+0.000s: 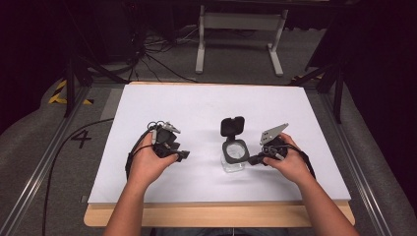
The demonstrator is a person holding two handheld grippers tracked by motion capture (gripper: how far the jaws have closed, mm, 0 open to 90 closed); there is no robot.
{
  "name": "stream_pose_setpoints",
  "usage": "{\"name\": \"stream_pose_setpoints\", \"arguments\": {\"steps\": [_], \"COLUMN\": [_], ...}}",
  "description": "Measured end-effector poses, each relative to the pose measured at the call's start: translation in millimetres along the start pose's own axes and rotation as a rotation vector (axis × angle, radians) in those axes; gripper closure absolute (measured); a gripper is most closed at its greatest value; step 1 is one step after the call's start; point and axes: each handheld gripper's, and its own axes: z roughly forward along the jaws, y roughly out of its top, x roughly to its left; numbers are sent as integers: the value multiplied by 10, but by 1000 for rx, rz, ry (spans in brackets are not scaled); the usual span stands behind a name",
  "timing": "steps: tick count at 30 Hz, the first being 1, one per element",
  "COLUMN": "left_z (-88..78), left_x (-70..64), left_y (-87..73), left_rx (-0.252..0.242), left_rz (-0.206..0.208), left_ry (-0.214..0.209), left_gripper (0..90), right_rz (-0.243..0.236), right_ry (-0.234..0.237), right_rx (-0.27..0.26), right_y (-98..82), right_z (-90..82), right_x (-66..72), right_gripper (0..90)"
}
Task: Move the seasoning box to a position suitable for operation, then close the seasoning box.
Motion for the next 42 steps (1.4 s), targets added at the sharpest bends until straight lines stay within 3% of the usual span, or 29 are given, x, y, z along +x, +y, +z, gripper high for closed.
{"name": "stream_pose_setpoints", "arguments": {"steps": [8, 13, 22, 31, 35, 37, 42], "left_z": [14, 38, 34, 64, 80, 137, 263], "left_x": [-16, -44, -146, -367, -474, -603, -749], "left_y": [23, 42, 103, 164, 167, 177, 198], "left_rx": [9, 13, 13, 17, 2, -1, 26], "left_rz": [13, 26, 54, 113, 139, 165, 217], "left_ry": [-7, -16, -65, -137, -166, -214, -270], "left_gripper": [496, 499, 518, 535, 609, 635, 669], "right_rz": [-18, -3, 35, 58, 60, 60, 48], "right_ry": [18, 24, -29, -33, -43, -47, -49], "right_rx": [17, 4, -61, -137, -157, -176, -191], "right_y": [21, 10, -67, -69, -43, -11, 35], "right_z": [41, 34, -211, -412, -487, -549, -575], "right_x": [60, 55, 0, -29, -27, -35, -28], "right_gripper": [900, 900, 900, 900, 900, 900, 900]}}
